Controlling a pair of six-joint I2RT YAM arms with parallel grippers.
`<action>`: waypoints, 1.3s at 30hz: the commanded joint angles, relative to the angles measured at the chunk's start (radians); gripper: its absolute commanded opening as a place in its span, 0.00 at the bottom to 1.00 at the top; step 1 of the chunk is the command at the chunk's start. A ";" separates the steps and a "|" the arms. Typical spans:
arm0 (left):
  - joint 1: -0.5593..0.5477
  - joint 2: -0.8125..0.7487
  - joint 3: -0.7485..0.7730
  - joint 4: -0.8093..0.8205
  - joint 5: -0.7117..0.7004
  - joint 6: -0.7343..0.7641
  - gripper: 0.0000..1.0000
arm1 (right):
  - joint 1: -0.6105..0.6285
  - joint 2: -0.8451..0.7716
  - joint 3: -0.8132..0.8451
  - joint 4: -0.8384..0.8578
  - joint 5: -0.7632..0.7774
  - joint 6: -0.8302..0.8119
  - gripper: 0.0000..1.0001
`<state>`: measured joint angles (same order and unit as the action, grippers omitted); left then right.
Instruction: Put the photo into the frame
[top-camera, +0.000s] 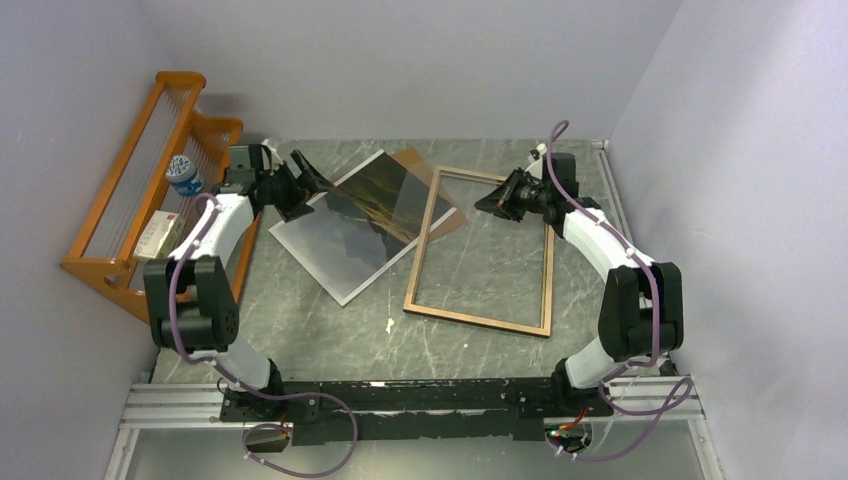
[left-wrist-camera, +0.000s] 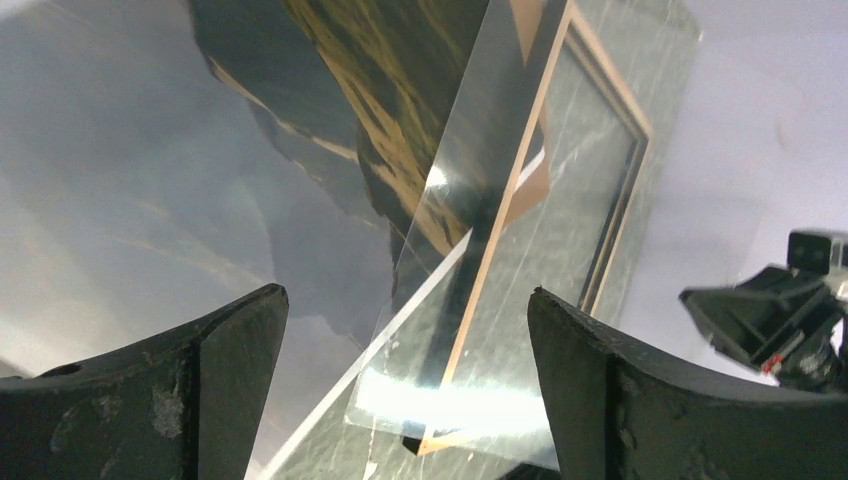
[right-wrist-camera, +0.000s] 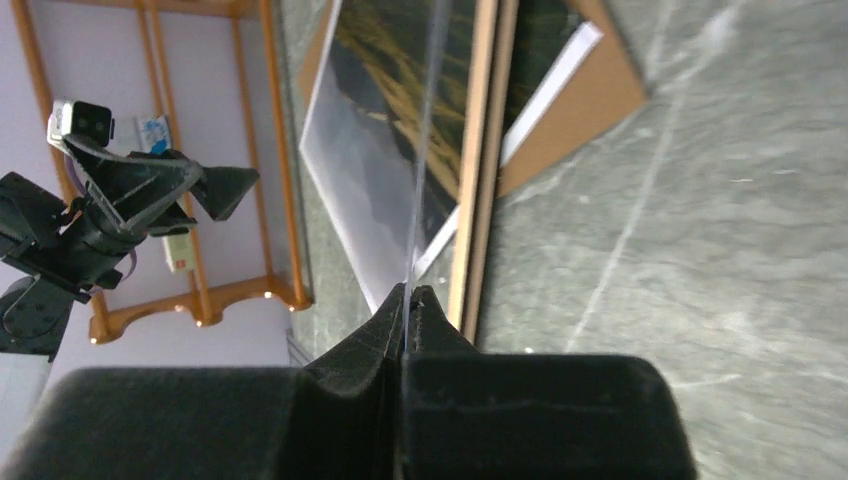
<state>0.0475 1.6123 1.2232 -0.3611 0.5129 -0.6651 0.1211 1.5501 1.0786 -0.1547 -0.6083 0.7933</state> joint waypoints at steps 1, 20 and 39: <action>-0.087 0.055 0.046 0.040 0.114 0.055 0.95 | -0.058 0.025 -0.024 -0.031 -0.051 -0.128 0.00; -0.316 0.431 0.293 -0.060 0.113 0.132 0.92 | -0.239 0.010 -0.191 -0.048 -0.062 -0.368 0.00; -0.414 0.584 0.435 -0.101 0.158 0.199 0.87 | -0.322 -0.067 -0.226 -0.068 -0.071 -0.486 0.00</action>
<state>-0.3527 2.1799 1.6146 -0.4519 0.6571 -0.4938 -0.1848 1.5337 0.8524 -0.2462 -0.6899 0.3576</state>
